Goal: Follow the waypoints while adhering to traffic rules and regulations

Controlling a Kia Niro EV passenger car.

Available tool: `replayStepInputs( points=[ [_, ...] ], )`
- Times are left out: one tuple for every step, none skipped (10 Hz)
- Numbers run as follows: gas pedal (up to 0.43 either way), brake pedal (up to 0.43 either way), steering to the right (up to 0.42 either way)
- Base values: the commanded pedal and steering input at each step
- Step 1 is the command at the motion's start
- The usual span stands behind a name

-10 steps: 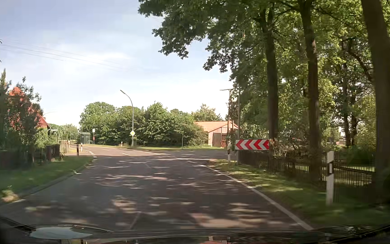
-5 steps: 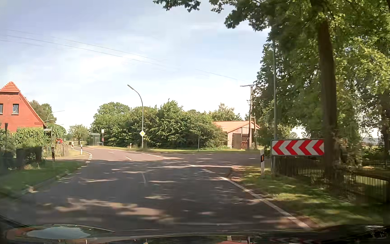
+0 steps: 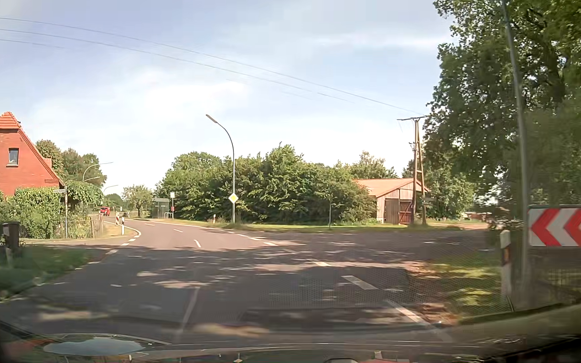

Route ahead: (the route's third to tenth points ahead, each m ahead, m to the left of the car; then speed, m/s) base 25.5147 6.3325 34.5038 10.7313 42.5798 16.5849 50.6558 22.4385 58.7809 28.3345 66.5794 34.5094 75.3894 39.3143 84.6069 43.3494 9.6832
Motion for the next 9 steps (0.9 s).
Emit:
replayStepInputs(
  points=[
    [0.177, 0.0, -0.089],
    [0.177, 0.0, -0.089],
    [0.177, 0.0, -0.09],
    [0.177, 0.0, -0.091],
    [0.189, 0.0, -0.092],
    [0.189, 0.0, -0.092],
    [0.189, 0.0, -0.092],
    [0.189, 0.0, -0.092],
    [0.189, 0.0, -0.093]
  ],
)
